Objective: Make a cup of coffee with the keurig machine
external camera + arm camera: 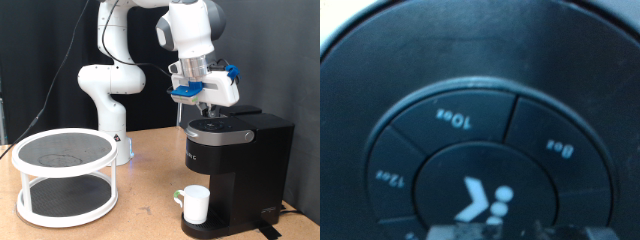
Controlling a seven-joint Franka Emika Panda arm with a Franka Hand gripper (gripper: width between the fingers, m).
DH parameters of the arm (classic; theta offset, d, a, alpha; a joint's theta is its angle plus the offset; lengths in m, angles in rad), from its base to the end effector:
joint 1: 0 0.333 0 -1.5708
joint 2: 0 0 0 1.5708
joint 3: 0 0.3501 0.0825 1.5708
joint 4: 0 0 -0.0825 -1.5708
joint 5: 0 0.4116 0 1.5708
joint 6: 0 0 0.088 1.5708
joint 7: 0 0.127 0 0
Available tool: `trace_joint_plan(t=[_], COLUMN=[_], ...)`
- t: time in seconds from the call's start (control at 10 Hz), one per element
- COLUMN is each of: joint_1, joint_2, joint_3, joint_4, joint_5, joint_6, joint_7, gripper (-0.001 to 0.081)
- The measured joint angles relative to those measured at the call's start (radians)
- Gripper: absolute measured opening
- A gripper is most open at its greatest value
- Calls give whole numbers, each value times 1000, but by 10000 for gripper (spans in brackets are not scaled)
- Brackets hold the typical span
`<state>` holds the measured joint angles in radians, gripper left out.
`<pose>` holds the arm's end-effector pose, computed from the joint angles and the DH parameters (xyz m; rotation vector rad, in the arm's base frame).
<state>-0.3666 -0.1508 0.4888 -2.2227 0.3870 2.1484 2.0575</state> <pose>0.5240 0.0916 0.4390 -1.4153 2.5869 0.2960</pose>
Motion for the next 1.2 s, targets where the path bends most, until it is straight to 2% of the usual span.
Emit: trace_joint_plan(t=[0.3, 0.8, 1.2], joint_1=[0, 0, -6], joint_2=[33, 42, 78], joint_3=[8, 15, 9], joint_4=[-1, 7, 49], joint_5=[-10, -9, 17], joint_6=[20, 26, -52], joint_7=[3, 4, 21], gripper=[0, 0, 0])
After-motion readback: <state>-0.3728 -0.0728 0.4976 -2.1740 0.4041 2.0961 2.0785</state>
